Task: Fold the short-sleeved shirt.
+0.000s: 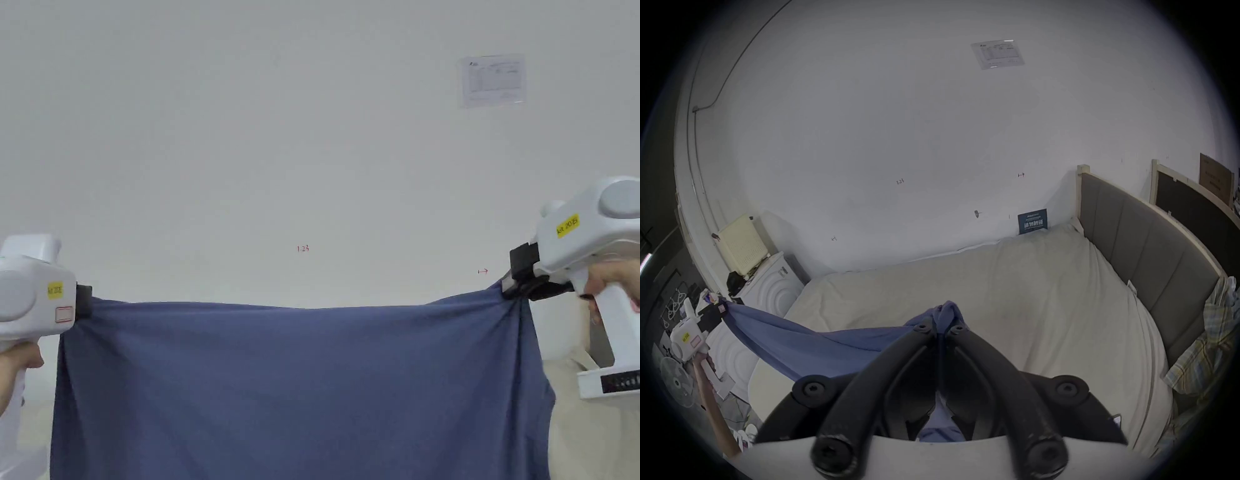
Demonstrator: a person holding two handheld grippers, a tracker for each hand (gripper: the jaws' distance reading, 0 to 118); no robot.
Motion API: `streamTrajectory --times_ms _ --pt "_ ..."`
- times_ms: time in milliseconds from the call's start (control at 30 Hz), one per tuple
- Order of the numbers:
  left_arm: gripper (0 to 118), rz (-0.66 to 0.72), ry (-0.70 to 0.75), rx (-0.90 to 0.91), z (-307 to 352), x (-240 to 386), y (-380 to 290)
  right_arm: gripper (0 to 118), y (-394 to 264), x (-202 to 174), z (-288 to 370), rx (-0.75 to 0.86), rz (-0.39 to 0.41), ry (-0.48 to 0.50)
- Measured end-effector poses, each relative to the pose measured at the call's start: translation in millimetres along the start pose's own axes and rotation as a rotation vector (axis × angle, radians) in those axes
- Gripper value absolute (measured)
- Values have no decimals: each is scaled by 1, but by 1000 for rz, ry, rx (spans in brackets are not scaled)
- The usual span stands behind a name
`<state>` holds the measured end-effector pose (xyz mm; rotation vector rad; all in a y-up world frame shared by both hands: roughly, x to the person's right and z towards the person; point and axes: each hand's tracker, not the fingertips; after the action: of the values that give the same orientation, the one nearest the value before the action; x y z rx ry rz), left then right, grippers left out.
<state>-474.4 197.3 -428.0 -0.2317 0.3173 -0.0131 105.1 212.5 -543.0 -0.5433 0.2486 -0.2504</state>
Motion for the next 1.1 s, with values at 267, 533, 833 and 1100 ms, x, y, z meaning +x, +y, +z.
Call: streamTrajectory --times_ms 267,533,833,1100 --pt "3 -1 23 -5 -71 8 34 2 50 -11 -34 68 -51 9" --pt "3 12 29 36 -87 6 86 3 119 -25 -22 180 -72 34" --pt "3 50 43 113 -91 3 123 3 136 -38 -25 192 -21 26" --pt "3 42 35 -37 -135 7 63 3 95 -21 -83 84 -27 1"
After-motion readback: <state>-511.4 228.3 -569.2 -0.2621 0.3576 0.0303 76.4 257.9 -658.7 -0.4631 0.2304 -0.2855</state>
